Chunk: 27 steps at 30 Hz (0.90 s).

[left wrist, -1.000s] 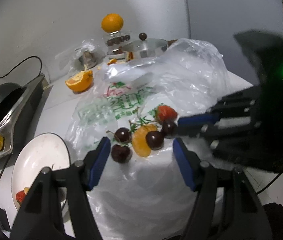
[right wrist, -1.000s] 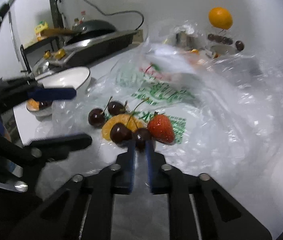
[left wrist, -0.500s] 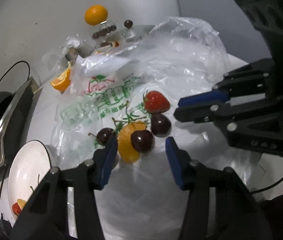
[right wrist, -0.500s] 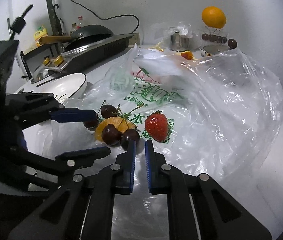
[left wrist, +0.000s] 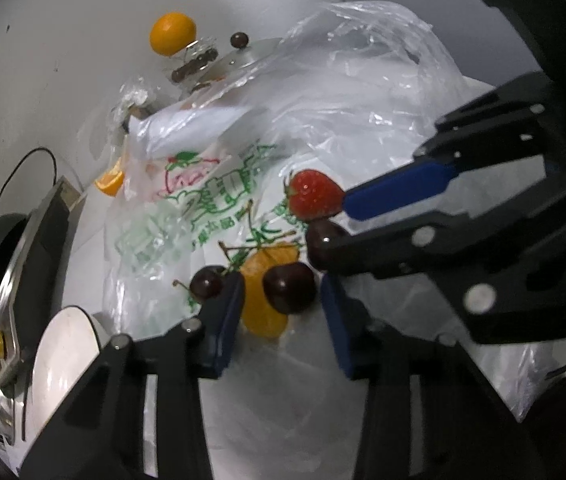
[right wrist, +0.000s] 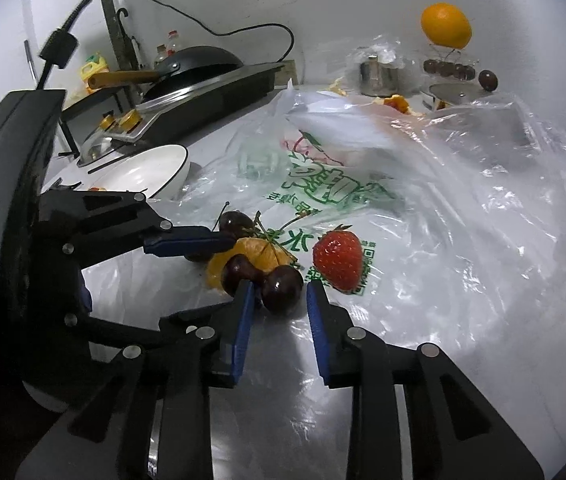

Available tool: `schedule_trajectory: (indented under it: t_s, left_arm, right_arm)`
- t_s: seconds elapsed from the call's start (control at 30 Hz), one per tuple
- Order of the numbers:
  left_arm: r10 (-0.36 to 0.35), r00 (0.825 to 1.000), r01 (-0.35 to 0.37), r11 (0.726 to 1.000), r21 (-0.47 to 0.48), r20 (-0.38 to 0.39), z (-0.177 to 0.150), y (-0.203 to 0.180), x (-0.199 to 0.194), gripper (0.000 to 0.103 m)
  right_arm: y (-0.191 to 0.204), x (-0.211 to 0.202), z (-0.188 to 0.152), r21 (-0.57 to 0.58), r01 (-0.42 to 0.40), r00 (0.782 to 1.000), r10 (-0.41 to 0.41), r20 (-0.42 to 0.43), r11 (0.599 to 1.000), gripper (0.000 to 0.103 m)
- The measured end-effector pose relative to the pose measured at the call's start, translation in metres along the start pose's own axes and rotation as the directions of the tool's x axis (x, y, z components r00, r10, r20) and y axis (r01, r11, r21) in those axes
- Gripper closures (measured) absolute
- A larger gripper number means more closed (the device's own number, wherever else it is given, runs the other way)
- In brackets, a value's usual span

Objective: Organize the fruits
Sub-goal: 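Grasp a dark cherry with the left tool while the right tool grasps another cherry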

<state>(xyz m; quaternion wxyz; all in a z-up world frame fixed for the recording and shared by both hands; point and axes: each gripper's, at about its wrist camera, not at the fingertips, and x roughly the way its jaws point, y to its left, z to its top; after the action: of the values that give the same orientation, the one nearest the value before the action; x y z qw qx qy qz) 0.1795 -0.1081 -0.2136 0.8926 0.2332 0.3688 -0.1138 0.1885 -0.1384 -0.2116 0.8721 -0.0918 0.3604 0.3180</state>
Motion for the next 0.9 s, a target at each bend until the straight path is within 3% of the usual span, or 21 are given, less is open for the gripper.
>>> schedule_trajectory:
  t_s: [0.43, 0.77, 0.83, 0.9]
  left_arm:
    - [-0.014, 1.0, 0.014, 1.0, 0.024, 0.025, -0.002, -0.004, -0.003, 0.075]
    - [-0.054, 0.998, 0.054, 0.998, -0.014, 0.046, -0.004, 0.001, -0.01, 0.075]
    - [-0.06, 0.997, 0.061, 0.998, -0.025, 0.055, -0.004, 0.003, -0.013, 0.075]
    - [-0.066, 0.996, 0.069, 0.997, -0.042, 0.063, -0.004, 0.006, -0.017, 0.075]
  right_arm:
    - [-0.023, 0.02, 0.007, 0.147, -0.038, 0.995, 0.051, -0.083, 0.988, 0.073]
    - [-0.019, 0.008, 0.009, 0.117, 0.0, 0.998, 0.007, -0.056, 0.993, 0.078]
    - [-0.019, 0.003, 0.009, 0.11, 0.013, 0.999, -0.008, -0.047, 0.994, 0.086]
    - [-0.019, -0.001, 0.011, 0.102, 0.032, 0.999, -0.028, -0.039, 0.994, 0.088]
